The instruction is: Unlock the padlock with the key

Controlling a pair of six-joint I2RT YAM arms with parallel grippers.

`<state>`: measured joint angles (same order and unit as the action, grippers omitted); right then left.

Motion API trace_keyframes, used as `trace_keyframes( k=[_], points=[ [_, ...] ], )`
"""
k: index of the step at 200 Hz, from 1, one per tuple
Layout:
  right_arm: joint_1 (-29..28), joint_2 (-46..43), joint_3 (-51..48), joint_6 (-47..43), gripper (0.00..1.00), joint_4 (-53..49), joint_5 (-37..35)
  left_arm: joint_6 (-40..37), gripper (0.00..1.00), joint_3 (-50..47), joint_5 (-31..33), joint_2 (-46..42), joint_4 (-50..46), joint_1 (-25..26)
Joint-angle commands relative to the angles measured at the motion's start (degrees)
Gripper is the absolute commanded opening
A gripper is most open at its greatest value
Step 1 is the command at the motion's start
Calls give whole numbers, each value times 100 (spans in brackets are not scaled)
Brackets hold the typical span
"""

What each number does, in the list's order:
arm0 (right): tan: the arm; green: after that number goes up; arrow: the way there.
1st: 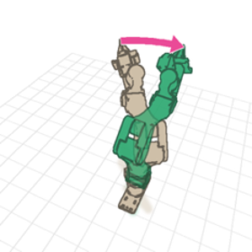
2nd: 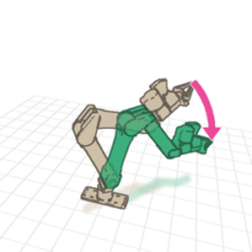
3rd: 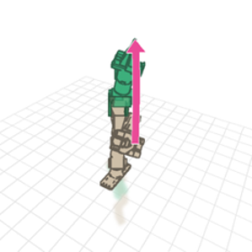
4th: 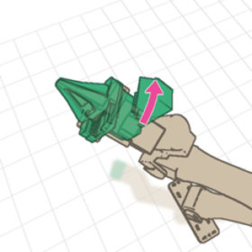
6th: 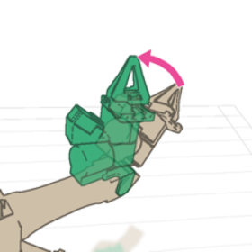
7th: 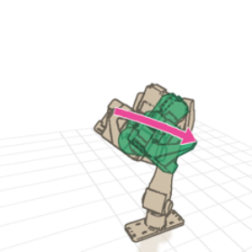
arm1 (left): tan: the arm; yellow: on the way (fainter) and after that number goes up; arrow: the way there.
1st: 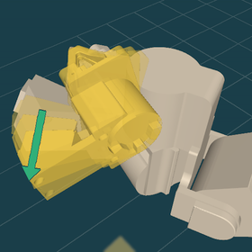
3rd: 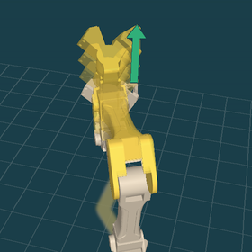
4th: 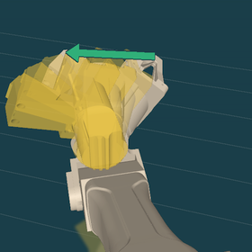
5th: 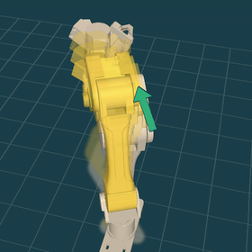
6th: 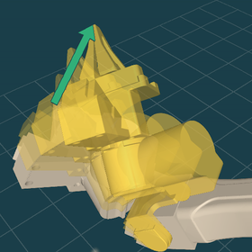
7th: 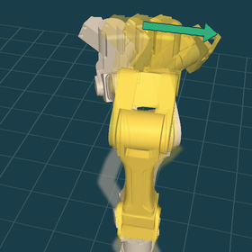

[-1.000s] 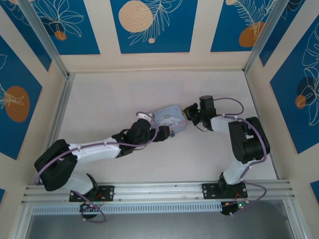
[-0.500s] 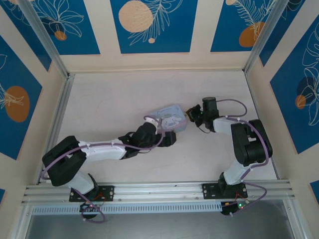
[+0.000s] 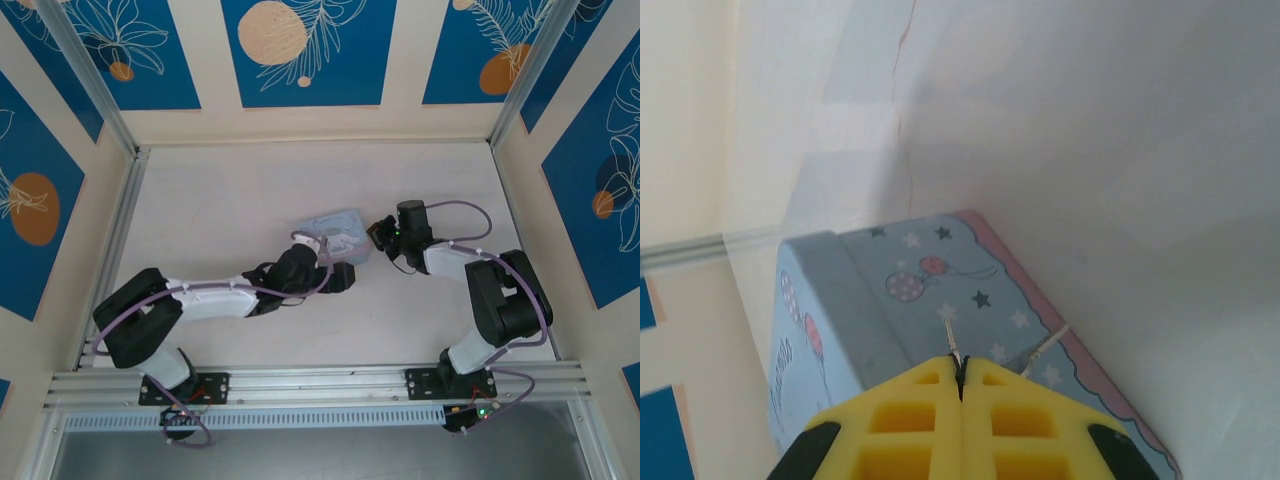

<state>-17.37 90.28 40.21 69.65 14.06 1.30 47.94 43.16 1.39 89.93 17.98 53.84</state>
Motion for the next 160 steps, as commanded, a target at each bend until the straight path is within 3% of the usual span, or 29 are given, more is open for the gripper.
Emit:
trace_keyframes(
  k=[1,45,105,160],
  points=[
    [-222,-204,-134,39,0,-73,104,-135,96,19,107,-77,-230,-207],
    [-262,-227,-274,87,0,-27,13,-358,97,-155,99,-415,-424,-469],
    [326,-711,-131,-183,0,-355,164,-618,97,-668,-4,-954,-532,-463],
    [277,-821,444,-447,0,-470,663,-913,97,-834,-487,-620,-116,-454]
  ],
)
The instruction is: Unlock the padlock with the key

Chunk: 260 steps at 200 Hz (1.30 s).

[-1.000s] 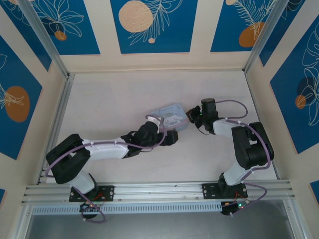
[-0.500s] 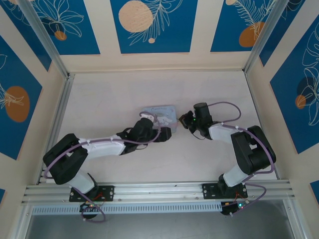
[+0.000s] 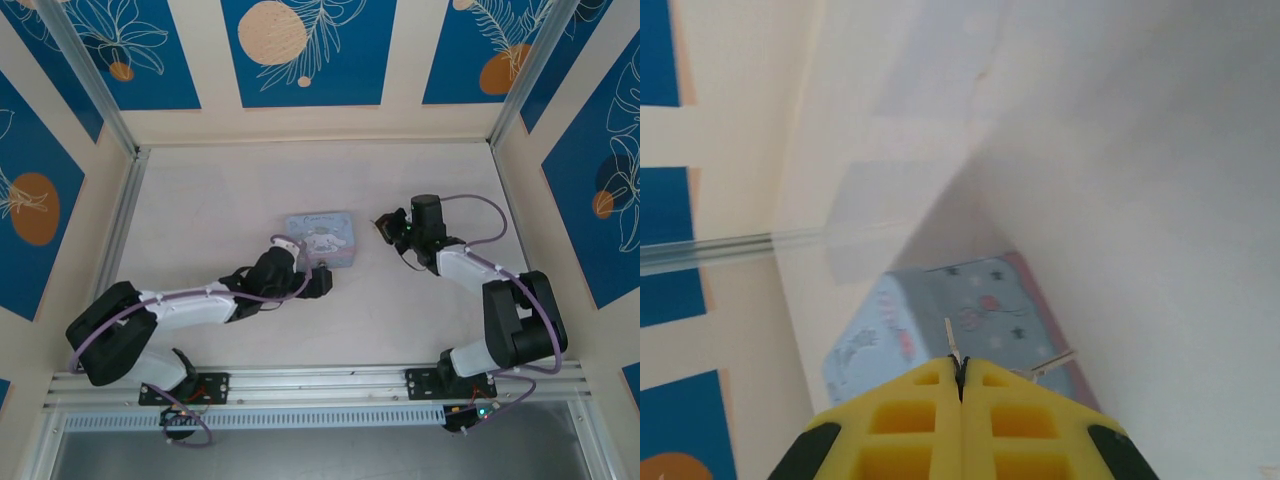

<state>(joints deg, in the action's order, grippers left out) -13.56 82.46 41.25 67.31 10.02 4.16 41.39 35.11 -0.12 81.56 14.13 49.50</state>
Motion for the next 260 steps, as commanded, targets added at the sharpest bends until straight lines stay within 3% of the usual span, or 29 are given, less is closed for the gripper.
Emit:
trace_keyframes(
  k=[1,107,169,260],
  points=[
    [-107,-33,348,-216,0,-63,384,-260,97,-26,-338,236,285,-19],
    [-645,978,613,-71,0,1032,1281,-743,92,277,29,1541,1277,-19],
    [-676,1176,537,-115,0,936,1220,-834,90,415,441,2049,1749,-11],
    [-718,1352,622,-251,0,643,1034,-226,89,839,163,2674,2767,25]
  ],
)
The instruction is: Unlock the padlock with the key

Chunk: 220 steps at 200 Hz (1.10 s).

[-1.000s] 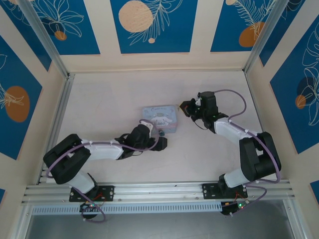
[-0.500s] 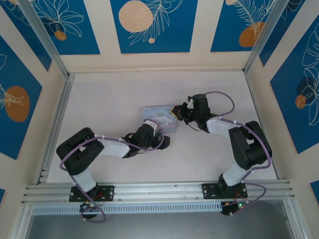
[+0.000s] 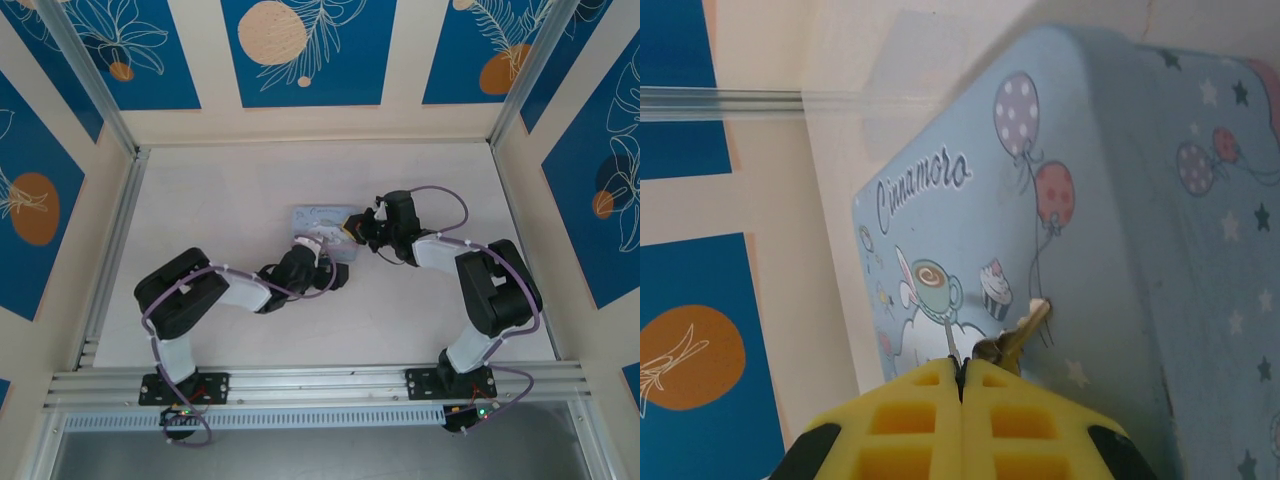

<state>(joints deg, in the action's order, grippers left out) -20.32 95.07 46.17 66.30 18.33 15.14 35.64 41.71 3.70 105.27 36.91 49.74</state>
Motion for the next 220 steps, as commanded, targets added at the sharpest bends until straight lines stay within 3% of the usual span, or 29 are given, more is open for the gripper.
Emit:
trace_keyframes(
  k=[1,157,184,220],
  points=[
    [-43,95,129,-152,0,-193,-59,361,89,183,-220,315,509,1],
    [12,169,87,-175,0,-252,-93,1910,87,148,-464,984,1890,-8],
    [19,199,77,-170,0,-225,-90,2052,88,238,-217,1046,1467,7],
    [27,240,78,-151,0,-189,-70,1782,89,654,168,817,44,121]
  ],
)
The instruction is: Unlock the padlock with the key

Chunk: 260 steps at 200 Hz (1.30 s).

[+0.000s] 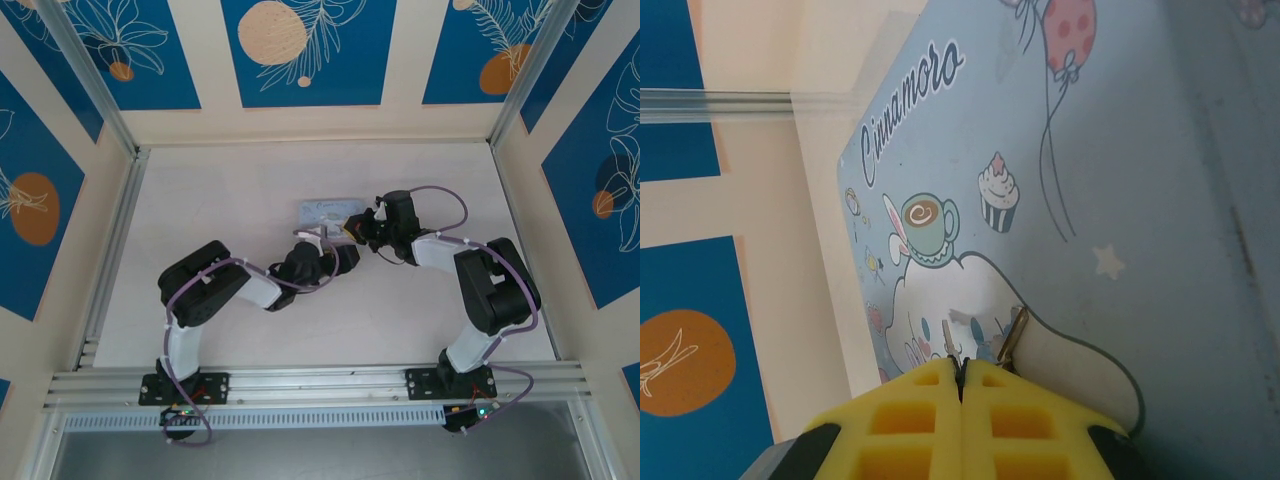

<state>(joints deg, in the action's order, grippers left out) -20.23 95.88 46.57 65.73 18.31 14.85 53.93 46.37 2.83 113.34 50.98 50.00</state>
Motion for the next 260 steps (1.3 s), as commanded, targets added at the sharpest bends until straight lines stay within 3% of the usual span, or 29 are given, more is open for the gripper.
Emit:
trace_keyframes(
  k=[1,23,45,74,160,228,260],
  points=[
    [19,155,38,-95,0,-187,-43,-57,89,197,263,7,-1381,101],
    [17,159,32,-105,0,-194,-44,-216,89,318,285,-76,-1555,159],
    [18,157,28,-105,0,-195,-39,91,87,-74,36,-25,-104,151],
    [18,165,11,-114,0,-205,-44,575,85,-238,39,105,701,142],
    [19,150,4,-131,0,-228,-35,1202,77,-275,401,432,1043,161],
    [28,199,2,-135,0,-213,-26,1638,58,-462,780,518,1252,236],
    [28,216,2,-131,0,-205,-9,1664,45,-453,894,511,1178,282]
  ],
)
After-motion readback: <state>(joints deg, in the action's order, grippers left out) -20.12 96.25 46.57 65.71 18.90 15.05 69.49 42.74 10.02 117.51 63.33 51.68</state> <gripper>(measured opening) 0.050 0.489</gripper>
